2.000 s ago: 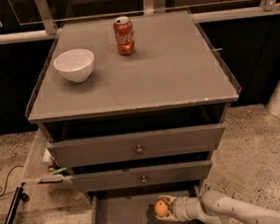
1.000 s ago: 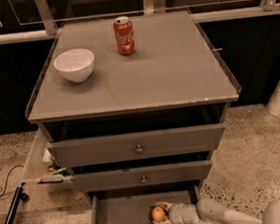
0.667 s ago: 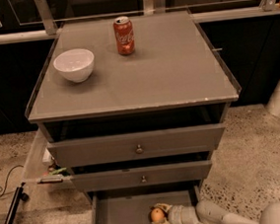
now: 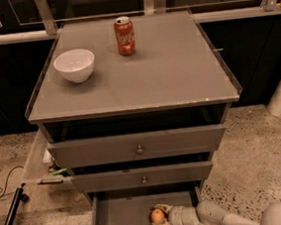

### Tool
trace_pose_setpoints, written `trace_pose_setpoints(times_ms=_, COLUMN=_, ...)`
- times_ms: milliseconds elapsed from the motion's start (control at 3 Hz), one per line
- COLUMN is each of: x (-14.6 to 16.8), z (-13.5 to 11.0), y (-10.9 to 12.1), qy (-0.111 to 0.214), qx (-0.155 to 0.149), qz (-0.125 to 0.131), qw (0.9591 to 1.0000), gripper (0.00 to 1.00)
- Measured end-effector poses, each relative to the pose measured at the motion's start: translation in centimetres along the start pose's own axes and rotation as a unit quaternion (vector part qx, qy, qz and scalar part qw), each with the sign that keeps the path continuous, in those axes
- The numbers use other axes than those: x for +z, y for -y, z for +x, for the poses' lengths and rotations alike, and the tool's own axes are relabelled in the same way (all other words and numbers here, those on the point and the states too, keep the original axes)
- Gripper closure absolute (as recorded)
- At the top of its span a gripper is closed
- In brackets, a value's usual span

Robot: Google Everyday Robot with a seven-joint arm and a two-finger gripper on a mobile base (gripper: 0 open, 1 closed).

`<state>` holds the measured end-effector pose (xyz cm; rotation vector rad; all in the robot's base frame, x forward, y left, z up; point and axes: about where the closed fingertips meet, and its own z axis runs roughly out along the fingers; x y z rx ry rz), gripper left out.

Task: Place orange into bottom drawer

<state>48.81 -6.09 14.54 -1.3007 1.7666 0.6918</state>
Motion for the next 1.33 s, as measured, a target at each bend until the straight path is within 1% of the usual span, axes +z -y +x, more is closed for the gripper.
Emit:
trace_pose_setpoints(times_ms=667, x=0.01, z=0.0, y=-0.01, qy=0.0, qx=0.0, qz=0.0, qw=1.0, gripper=0.11)
trace_pose_setpoints(times_ms=1000, x=0.01, z=0.0, y=-0.01, qy=0.0, qx=0.0, qz=0.0, qw=1.0, gripper=0.0)
trace_pose_setpoints(times_ms=1333, x=0.01, z=0.0, y=-0.01, qy=0.0, qx=0.0, qz=0.0, qw=1.0, gripper=0.0)
